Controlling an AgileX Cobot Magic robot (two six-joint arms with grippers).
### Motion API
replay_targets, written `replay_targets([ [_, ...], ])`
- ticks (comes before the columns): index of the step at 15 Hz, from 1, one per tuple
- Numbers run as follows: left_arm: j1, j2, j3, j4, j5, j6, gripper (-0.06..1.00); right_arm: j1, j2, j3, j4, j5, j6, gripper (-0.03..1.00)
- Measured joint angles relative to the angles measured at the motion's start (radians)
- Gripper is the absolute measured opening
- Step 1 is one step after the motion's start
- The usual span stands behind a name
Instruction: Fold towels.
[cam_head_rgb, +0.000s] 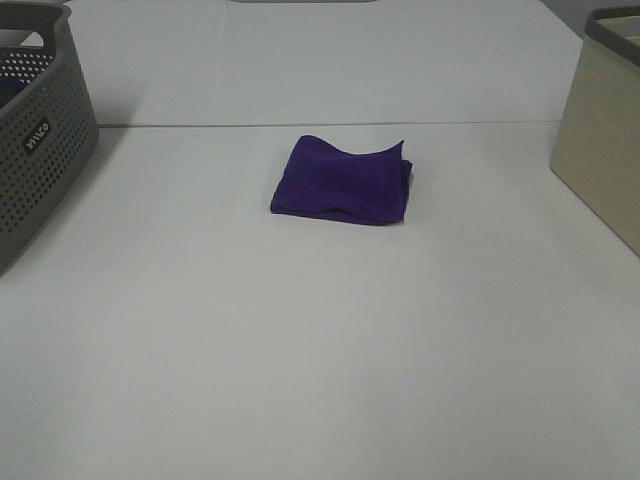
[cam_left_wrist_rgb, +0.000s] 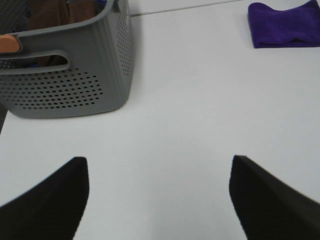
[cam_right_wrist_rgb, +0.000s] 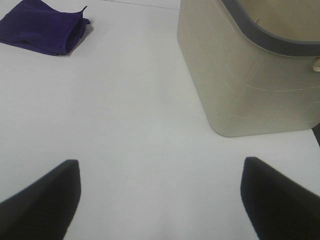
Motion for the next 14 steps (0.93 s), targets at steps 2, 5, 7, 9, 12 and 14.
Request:
replay_targets([
  [2, 0.000, 0.000, 0.000, 0.026, -0.011, -0.023, 0.71, 0.000, 0.000, 0.000, 0.000, -0.001, 0.000, 0.85],
  [5, 0.000, 0.000, 0.000, 0.041, -0.014, -0.044, 0.71, 0.000, 0.000, 0.000, 0.002, -0.005, 0.000, 0.85],
  [7, 0.000, 0.000, 0.000, 0.041, -0.014, -0.044, 0.71, 0.000, 0.000, 0.000, 0.002, -0.005, 0.000, 0.85],
  [9, 0.000, 0.000, 0.000, 0.040, -0.014, -0.046, 0.71, 0.000, 0.000, 0.000, 0.002, -0.005, 0.000, 0.85],
  [12, 0.027, 0.000, 0.000, 0.001, -0.014, -0.047, 0.71, 0.000, 0.000, 0.000, 0.002, -0.005, 0.000, 0.85],
  [14, 0.041, 0.000, 0.000, -0.010, -0.014, -0.047, 0.71, 0.000, 0.000, 0.000, 0.002, -0.006, 0.000, 0.85],
])
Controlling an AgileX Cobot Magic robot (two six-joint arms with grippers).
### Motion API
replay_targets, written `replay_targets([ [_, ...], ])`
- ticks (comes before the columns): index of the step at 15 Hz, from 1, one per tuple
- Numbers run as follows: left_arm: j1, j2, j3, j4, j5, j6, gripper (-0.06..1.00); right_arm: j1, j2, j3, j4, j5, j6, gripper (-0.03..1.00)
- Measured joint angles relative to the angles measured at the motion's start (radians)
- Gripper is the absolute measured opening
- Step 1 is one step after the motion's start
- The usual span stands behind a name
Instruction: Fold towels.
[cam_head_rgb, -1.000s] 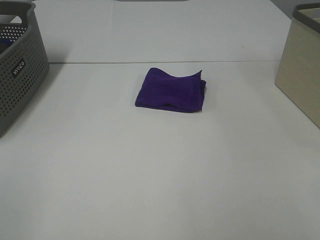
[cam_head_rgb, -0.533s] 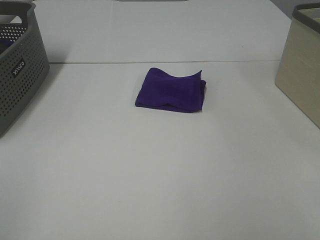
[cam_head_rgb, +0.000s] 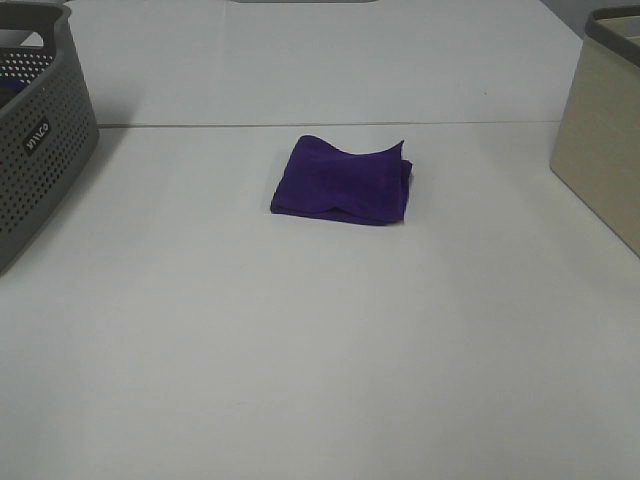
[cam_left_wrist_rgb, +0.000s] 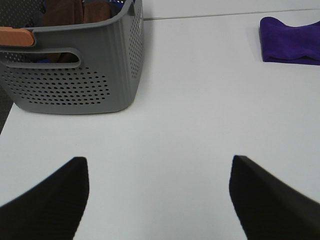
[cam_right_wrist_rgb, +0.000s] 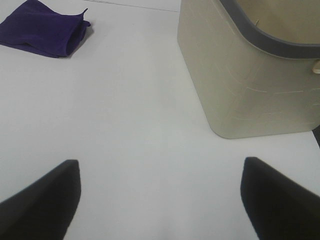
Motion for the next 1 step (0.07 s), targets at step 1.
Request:
replay_targets([
  [1, 0.000, 0.000, 0.000, 0.000, 0.000, 0.000, 0.71, 0.000, 0.000, 0.000, 0.000, 0.000, 0.000, 0.85],
])
